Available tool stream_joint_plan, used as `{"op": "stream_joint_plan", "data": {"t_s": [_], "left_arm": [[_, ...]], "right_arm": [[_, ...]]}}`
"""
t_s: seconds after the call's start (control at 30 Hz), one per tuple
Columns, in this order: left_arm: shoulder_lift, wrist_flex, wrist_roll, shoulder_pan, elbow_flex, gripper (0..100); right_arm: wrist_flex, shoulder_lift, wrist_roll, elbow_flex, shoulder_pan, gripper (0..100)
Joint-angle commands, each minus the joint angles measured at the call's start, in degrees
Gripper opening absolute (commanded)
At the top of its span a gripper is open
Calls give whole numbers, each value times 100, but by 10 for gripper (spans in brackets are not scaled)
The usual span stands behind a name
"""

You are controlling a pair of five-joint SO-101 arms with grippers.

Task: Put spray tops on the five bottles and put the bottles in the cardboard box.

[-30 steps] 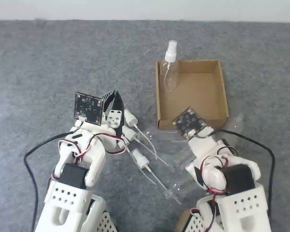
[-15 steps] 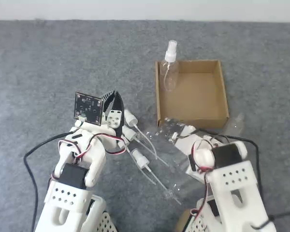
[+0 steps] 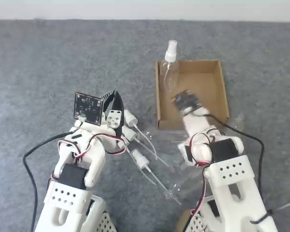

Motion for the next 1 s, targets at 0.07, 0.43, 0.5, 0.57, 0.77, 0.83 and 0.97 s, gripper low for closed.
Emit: {"op": "stream_joint_plan", "data": {"t_s": [0.07, 0.43, 0.5, 0.57, 0.77, 0.83, 0.97], "left_arm": [[-62, -123, -44, 26, -40, 10], [-62, -123, -44, 26, -40, 10], [-62, -123, -44, 26, -40, 10], [-62, -123, -44, 26, -40, 10], [-62, -123, -44, 26, -40, 10], [-62, -123, -44, 26, -40, 10], [-62, -123, -44, 26, -40, 10]], "right_arm": [[-426, 92, -3499, -290, -13, 303], [-1578, 655, -4818, 510, 13, 303], [-1675, 963, -5125, 510, 13, 303], [-1780, 1174, -5284, 501, 22, 303], [-1807, 1473, -5292, 440, 532, 299], [-1771, 1525, -5275, 440, 760, 290], [-1789, 1631, -4686, 457, 1130, 218]]}}
